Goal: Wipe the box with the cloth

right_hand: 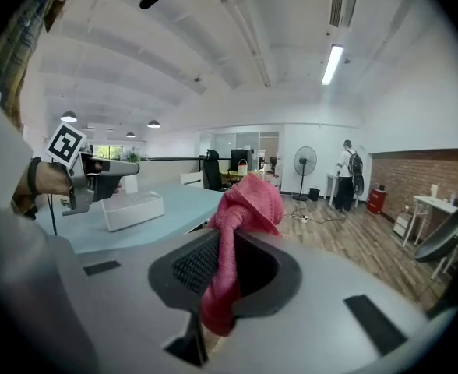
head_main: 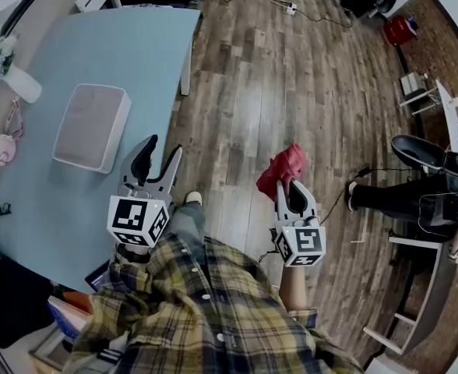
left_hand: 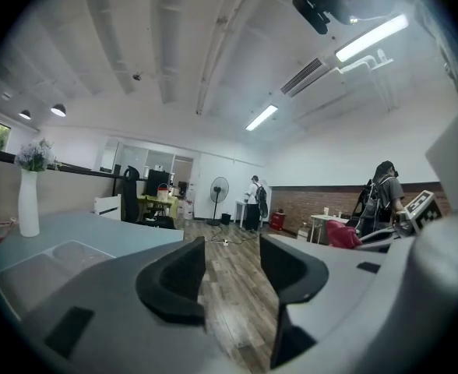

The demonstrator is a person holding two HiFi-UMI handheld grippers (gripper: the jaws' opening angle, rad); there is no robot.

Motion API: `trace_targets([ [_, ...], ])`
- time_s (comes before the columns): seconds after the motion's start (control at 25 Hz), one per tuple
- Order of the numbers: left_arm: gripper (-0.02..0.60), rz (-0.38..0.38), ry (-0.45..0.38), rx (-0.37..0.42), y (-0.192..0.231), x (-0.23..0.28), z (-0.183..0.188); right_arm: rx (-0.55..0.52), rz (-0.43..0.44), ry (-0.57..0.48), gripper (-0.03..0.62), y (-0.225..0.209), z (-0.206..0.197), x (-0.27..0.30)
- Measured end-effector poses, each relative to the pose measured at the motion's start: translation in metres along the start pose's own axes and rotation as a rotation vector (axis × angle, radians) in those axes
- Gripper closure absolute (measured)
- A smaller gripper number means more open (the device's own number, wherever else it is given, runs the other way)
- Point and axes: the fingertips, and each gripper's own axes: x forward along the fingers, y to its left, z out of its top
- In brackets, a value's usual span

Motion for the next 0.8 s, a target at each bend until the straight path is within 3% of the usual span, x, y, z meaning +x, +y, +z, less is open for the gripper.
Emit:
trace_targets([
  [0.28, 0.341, 0.071, -0.002, -0.027, 0.063, 0.021, 0.007, -0.032, 0.093, 0.034, 0.548, 0.025, 0.023, 0.08],
  [0.8, 0.337, 0.307, -0.044, -0.108, 0.127, -0.02, 0.003, -0.143, 0.322, 0.076, 0.548, 0.074, 0.051, 0.162],
])
